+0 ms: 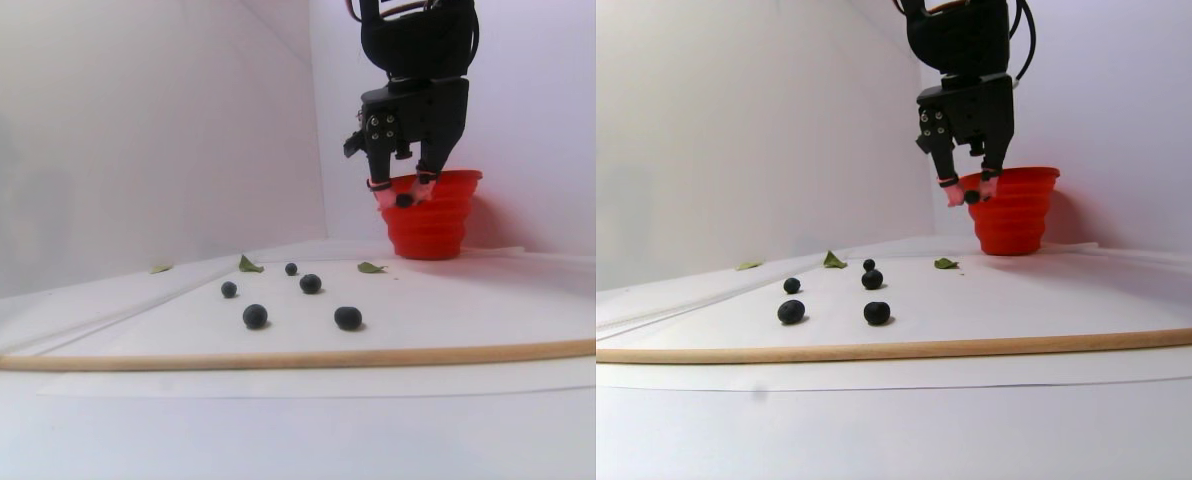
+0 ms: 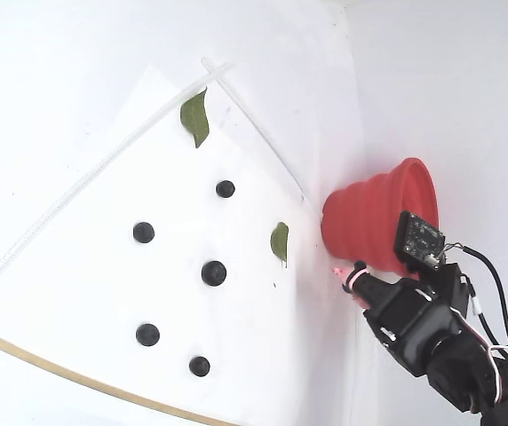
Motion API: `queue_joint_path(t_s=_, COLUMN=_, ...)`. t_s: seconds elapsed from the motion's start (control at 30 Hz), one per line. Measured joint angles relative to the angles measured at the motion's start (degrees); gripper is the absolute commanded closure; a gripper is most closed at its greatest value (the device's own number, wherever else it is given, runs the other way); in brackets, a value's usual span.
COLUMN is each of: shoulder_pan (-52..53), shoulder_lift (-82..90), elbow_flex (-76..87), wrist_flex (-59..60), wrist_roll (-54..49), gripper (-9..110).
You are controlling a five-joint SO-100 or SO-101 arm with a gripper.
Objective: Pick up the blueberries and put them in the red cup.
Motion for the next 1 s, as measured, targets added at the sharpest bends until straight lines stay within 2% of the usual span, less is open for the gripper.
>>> queue_joint_path(t_s=0.27, shoulder_pan=0.0, shoulder_lift=4.4, elbow_flex=0.0, wrist_flex=0.7, wrist_roll=0.0, gripper=90)
queue_joint_path(t_s=1.0, shoulder_pan=2.0, shoulder_lift=2.4, elbow_flex=-11.2, wrist_flex=1.4, wrist_roll=0.0, gripper=90)
